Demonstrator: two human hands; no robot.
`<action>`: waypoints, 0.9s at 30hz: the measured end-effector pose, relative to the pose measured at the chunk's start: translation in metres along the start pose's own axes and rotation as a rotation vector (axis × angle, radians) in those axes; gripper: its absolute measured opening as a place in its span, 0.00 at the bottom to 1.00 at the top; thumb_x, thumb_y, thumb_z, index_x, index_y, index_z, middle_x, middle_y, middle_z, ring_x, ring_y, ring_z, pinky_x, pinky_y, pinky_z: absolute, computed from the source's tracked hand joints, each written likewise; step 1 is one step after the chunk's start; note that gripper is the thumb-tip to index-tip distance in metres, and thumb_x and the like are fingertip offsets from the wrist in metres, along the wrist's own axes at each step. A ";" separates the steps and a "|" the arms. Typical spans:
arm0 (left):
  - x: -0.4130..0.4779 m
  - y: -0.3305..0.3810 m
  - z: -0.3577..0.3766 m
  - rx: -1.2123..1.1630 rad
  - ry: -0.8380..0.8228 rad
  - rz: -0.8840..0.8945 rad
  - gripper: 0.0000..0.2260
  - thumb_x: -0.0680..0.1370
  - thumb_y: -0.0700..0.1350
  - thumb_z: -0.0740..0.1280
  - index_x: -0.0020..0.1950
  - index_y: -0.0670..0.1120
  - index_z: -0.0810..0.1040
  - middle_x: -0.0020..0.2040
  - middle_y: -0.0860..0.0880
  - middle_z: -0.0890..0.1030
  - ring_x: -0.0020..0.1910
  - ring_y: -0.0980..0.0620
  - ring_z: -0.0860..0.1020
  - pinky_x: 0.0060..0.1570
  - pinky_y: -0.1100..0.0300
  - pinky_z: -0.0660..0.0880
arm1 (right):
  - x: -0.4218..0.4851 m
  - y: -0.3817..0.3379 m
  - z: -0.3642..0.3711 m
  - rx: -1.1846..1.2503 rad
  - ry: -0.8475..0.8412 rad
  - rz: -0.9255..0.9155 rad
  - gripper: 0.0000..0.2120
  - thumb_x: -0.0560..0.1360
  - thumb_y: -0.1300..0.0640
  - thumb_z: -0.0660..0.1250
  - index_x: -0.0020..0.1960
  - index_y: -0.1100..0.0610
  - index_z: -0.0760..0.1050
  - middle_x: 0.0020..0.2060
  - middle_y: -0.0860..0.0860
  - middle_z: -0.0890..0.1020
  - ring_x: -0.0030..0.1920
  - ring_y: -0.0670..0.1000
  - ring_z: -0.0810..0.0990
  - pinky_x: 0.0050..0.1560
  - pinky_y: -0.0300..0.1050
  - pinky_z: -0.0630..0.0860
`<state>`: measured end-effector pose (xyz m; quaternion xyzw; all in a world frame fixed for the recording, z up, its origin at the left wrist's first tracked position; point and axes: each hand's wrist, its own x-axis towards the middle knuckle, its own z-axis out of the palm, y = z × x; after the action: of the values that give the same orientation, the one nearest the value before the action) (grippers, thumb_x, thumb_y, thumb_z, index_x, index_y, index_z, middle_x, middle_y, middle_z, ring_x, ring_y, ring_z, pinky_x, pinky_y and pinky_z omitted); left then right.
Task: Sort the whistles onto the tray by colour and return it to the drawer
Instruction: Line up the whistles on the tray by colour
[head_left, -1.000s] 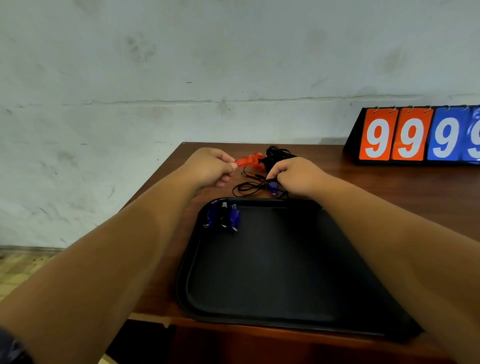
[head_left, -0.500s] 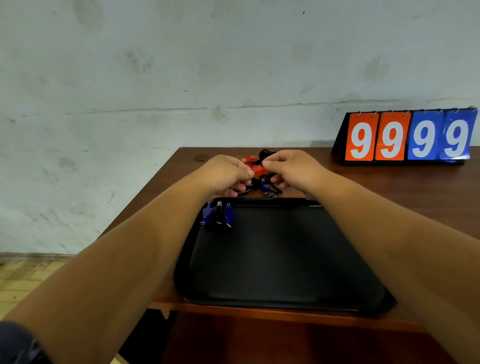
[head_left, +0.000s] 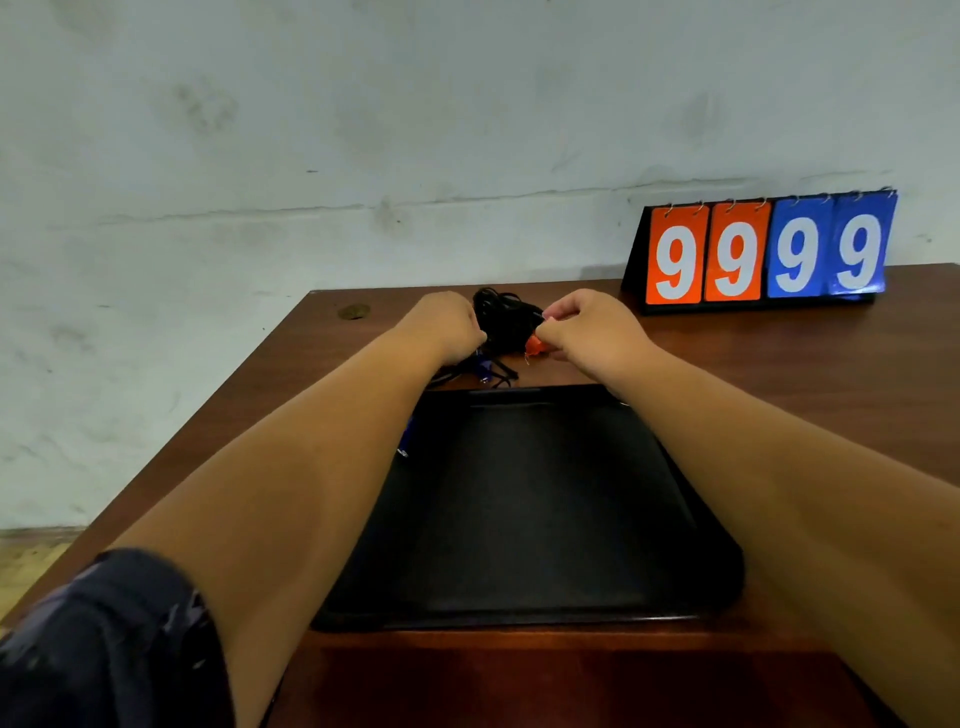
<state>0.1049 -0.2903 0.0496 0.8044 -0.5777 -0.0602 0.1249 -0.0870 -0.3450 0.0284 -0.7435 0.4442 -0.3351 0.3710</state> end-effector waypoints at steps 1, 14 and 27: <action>0.008 0.001 0.003 0.051 -0.006 -0.016 0.14 0.84 0.52 0.68 0.53 0.42 0.85 0.54 0.44 0.85 0.55 0.43 0.81 0.55 0.51 0.77 | 0.001 0.002 -0.001 -0.021 -0.001 -0.008 0.05 0.78 0.55 0.75 0.51 0.48 0.82 0.50 0.47 0.84 0.54 0.50 0.84 0.62 0.55 0.83; 0.030 0.005 0.010 0.049 0.017 -0.226 0.13 0.72 0.53 0.77 0.40 0.46 0.78 0.38 0.48 0.80 0.33 0.51 0.77 0.28 0.59 0.69 | 0.009 0.016 0.002 0.008 -0.026 -0.022 0.07 0.78 0.53 0.77 0.56 0.49 0.84 0.49 0.47 0.87 0.51 0.49 0.86 0.61 0.52 0.84; -0.030 -0.018 -0.041 -0.432 0.481 -0.117 0.06 0.76 0.43 0.73 0.41 0.53 0.85 0.42 0.53 0.87 0.44 0.50 0.87 0.53 0.50 0.85 | -0.018 -0.025 -0.007 0.028 -0.011 -0.082 0.09 0.79 0.51 0.77 0.58 0.49 0.82 0.51 0.46 0.83 0.49 0.44 0.81 0.45 0.38 0.77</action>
<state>0.1215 -0.2508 0.0832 0.7822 -0.4584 0.0034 0.4220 -0.0895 -0.3217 0.0503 -0.7575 0.4067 -0.3521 0.3698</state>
